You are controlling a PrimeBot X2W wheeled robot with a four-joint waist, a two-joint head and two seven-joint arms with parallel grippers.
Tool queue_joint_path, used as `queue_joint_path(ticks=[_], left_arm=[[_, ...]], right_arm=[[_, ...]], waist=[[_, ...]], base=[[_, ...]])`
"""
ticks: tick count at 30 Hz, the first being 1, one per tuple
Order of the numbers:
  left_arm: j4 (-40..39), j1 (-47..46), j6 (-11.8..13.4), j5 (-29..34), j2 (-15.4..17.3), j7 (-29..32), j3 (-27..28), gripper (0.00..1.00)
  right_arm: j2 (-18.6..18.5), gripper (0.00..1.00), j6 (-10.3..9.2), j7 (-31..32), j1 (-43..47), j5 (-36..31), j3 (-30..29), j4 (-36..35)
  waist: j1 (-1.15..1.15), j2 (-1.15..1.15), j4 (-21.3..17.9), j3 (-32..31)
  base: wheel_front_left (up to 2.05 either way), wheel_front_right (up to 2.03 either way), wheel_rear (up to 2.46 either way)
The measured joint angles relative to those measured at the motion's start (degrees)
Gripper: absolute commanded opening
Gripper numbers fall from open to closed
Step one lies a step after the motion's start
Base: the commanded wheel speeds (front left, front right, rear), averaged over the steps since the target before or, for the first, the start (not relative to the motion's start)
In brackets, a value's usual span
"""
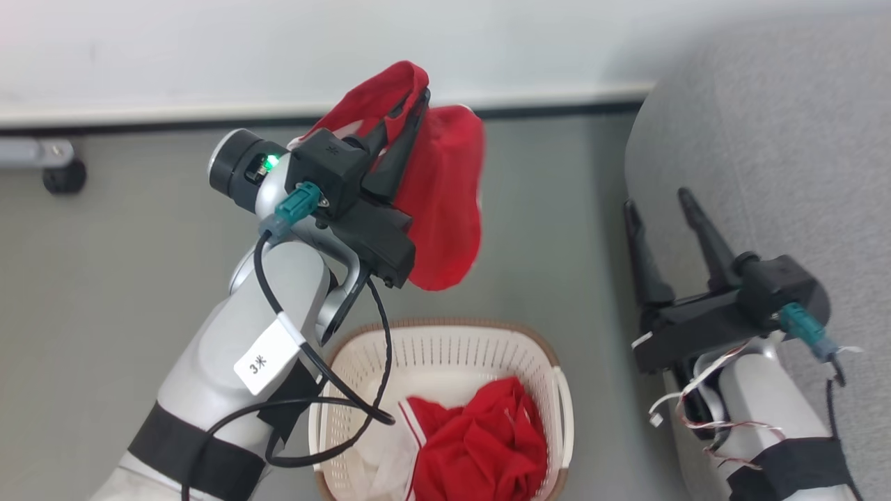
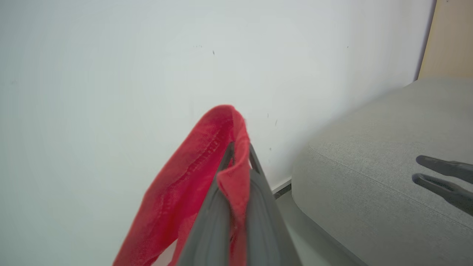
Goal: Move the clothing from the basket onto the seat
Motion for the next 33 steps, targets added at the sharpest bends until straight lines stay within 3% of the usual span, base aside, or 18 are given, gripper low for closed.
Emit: queue_joint_path(ticks=[16, 23, 33], left_arm=[[9.2, -0.7, -0.5, -2.9, -0.3, 0.0, 0.1, 0.0], [9.4, 2.0, -0.5, -3.6, -0.8, 0.1, -1.2, 0.0], [8.0, 2.8, -0.5, -4.0, -1.1, 1.7, -3.0, 0.0]], right_arm=[[1.4, 1.0, 1.71, 0.0, 1.8, 0.1, 10.1, 8.0], [1.5, 1.0, 1.8, 0.0, 5.7, 2.4, 14.7, 7.4], [1.6, 1.0, 1.97, 0.0, 4.5, 4.0, 21.4, 9.1]], waist=[[0.0, 0.0, -1.2, -12.9], [0.0, 0.0, -1.7, -17.9], [0.0, 0.0, -1.4, -21.1]], base=[[0.0, 0.0, 0.0], [0.0, 0.0, 0.0], [0.0, 0.0, 0.0]])
